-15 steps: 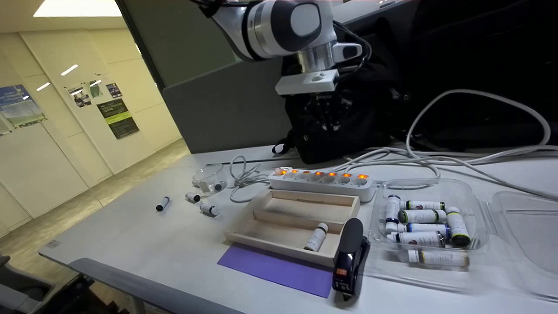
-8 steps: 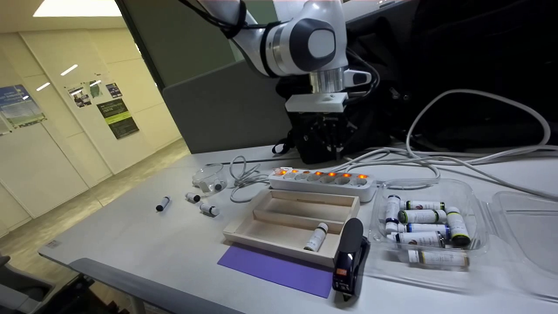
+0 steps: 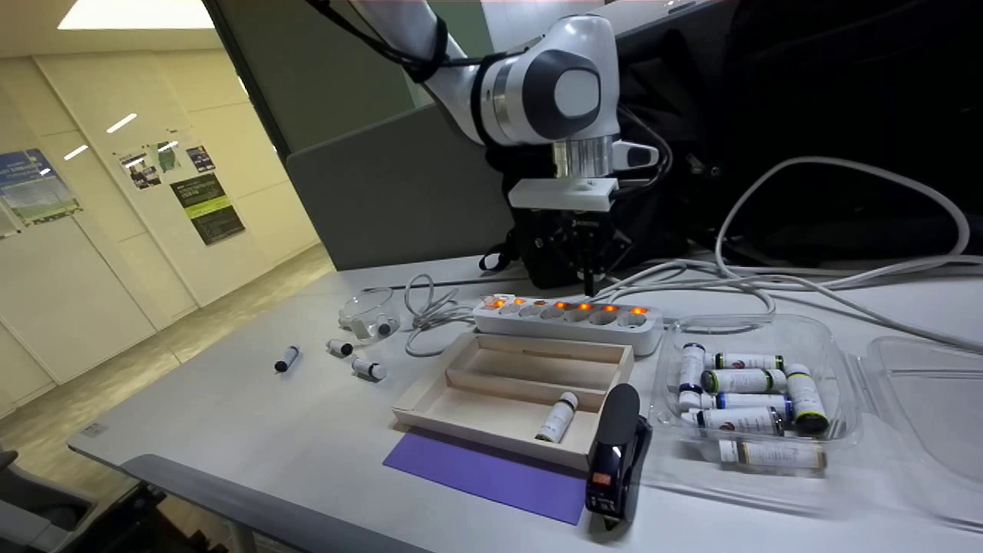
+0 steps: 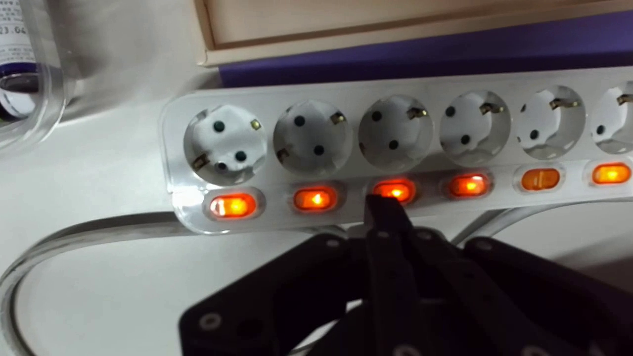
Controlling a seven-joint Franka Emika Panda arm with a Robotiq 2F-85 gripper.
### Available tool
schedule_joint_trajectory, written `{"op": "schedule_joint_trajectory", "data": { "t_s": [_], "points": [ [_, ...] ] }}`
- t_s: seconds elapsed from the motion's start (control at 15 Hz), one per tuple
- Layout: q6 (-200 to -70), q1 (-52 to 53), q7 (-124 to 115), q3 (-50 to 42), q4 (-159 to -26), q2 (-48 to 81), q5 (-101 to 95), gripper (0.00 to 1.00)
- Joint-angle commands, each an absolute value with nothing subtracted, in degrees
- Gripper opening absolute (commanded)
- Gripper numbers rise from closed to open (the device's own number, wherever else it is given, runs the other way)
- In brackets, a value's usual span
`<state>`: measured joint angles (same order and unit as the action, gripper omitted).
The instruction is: Turn off the third switch from the right on the extension cable
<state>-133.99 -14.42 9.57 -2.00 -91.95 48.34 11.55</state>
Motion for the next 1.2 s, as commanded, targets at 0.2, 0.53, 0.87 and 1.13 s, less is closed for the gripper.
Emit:
{"op": "schedule_joint_trajectory", "data": {
  "t_s": [0.2,0.53,0.87,1.13],
  "points": [
    [-132.24,-14.57,8.55,-0.94,-88.84,50.55,11.40,0.00],
    [-133.29,-13.69,8.48,-0.73,-89.03,51.75,10.86,0.00],
    [-133.50,-12.42,8.45,-1.42,-89.59,51.90,8.77,0.00],
    [-133.76,-9.99,8.26,-2.88,-89.66,52.31,4.15,0.00]
  ]
}}
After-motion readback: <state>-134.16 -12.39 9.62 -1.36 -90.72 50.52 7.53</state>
